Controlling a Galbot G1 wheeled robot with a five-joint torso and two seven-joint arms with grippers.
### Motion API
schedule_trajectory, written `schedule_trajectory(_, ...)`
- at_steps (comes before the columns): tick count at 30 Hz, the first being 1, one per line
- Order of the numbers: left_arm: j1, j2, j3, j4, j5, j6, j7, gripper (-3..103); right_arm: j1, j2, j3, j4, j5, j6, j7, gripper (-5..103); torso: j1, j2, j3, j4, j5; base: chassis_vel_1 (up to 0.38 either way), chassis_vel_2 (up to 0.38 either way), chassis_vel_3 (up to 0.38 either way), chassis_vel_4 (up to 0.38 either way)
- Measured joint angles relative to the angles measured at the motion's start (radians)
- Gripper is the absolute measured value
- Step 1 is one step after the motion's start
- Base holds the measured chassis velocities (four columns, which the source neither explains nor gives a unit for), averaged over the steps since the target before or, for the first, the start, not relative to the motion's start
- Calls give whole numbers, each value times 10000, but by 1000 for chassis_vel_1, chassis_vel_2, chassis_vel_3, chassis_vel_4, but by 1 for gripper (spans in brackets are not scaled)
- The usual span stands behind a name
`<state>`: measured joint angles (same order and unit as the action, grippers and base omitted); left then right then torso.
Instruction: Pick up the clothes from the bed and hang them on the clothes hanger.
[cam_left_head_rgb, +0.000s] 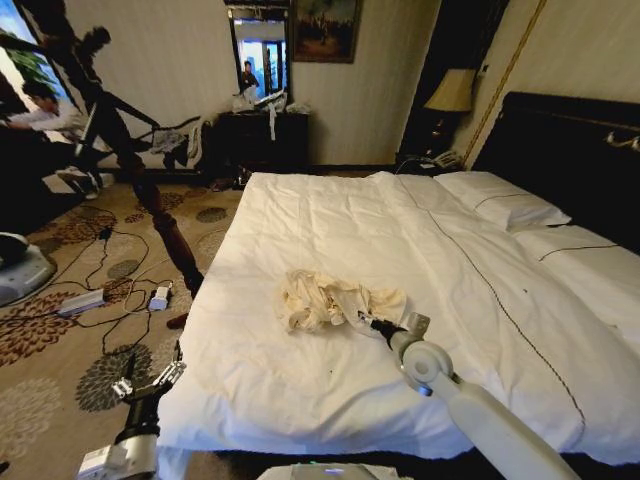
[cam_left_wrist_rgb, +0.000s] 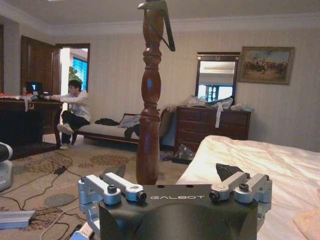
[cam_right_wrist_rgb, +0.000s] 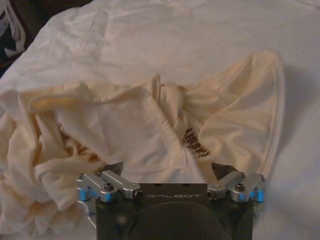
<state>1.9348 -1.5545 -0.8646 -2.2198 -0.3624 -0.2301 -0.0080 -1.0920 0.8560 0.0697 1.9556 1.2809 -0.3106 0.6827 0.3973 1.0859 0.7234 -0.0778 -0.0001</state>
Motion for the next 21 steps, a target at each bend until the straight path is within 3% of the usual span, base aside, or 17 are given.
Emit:
schedule_trajectory(5, 87, 46, -81, -35, -105, -94, 0, 100, 128, 64, -201, -199, -159, -16, 12, 80, 1, 0, 0, 0, 0, 0, 0, 0, 0)
schedule_trajectory(7, 109, 48, -97, 9, -122, -170, -1, 100, 174, 66, -241, -217, -165, -16, 14, 70, 0, 0, 0, 0, 0, 0, 0, 0, 0)
schedule_trajectory(10, 112, 41, -100, 67, -132, -225, -1, 100, 202, 61, -263, -221, -165, -16, 15, 64, 0, 0, 0, 0, -1, 0, 0, 0, 0)
schedule_trajectory(21, 95, -35, -39, 132, -130, -285, -2, 100, 153, -171, -382, -336, -761, -13, 11, 21, 0, -2, 0, -1, 1, 0, 0, 0, 0)
